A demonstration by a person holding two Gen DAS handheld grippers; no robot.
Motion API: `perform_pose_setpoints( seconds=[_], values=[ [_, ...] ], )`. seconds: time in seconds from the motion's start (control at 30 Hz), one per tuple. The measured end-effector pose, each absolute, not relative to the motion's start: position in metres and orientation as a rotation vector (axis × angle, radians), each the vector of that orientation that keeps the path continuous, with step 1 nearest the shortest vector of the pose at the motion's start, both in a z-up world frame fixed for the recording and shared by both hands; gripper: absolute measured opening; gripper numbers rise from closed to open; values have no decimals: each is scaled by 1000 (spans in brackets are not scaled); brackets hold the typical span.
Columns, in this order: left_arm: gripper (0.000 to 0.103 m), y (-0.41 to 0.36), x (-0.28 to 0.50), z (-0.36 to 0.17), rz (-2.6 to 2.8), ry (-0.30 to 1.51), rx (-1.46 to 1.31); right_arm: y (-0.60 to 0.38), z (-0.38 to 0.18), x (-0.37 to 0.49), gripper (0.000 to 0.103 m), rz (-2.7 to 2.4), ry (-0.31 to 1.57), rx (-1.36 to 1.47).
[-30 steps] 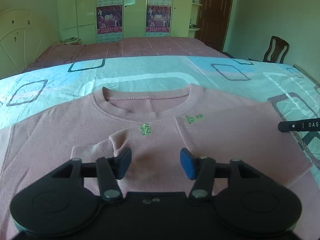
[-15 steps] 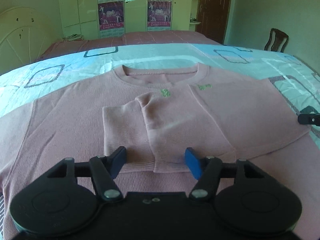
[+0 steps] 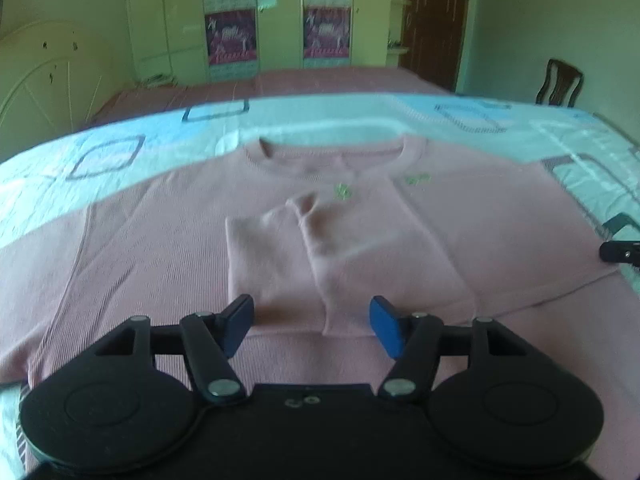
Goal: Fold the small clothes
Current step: 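Withdraw both tools from the folded sleeve, then grasp the other sleeve cuff with the left tool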
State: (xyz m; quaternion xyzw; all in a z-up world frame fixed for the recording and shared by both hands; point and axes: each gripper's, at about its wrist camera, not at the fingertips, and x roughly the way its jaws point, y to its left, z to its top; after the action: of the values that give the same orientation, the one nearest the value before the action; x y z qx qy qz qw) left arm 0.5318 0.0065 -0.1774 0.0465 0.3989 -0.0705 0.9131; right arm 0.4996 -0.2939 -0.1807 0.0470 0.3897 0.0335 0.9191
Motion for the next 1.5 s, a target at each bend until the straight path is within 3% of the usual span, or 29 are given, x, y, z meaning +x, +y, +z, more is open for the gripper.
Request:
perform_pose_setpoints(
  seconds=[0.13, 0.2, 0.23, 0.27, 0.37, 0.5, 0.7, 0.73, 0.9, 1.13, 1.23, 1.3, 1.5],
  values=[
    [64, 7, 528, -178, -108, 862, 77, -291, -187, 507, 8, 82, 863, 81],
    [72, 10, 521, -176, -76, 866, 53, -290, -178, 502, 37, 120, 828, 83],
    [77, 12, 516, -175, -56, 866, 51, -288, -172, 495, 78, 130, 778, 79],
    [86, 13, 511, -173, -32, 869, 57, -285, -168, 489, 89, 147, 750, 68],
    [88, 20, 493, -166, 37, 883, 71, -276, -162, 479, 89, 211, 741, 67],
    [98, 39, 466, -149, 139, 860, 74, -261, -162, 473, 89, 246, 744, 111],
    [97, 90, 436, -129, 217, 827, 41, -235, -155, 473, 89, 263, 748, 152],
    [95, 102, 431, -126, 230, 809, 26, -229, -152, 474, 89, 266, 748, 146],
    [65, 198, 413, -121, 344, 737, -164, -203, -142, 479, 89, 254, 736, 146],
    [62, 360, 393, -135, 527, 632, -550, -146, -134, 494, 89, 203, 749, 171],
    [53, 409, 395, -150, 559, 621, -687, -121, -131, 501, 89, 182, 748, 180],
    [48, 431, 396, -160, 556, 584, -769, -113, -129, 506, 89, 158, 749, 215],
    [47, 461, 416, -167, 539, 521, -840, -105, -119, 513, 89, 100, 742, 265]
  ],
)
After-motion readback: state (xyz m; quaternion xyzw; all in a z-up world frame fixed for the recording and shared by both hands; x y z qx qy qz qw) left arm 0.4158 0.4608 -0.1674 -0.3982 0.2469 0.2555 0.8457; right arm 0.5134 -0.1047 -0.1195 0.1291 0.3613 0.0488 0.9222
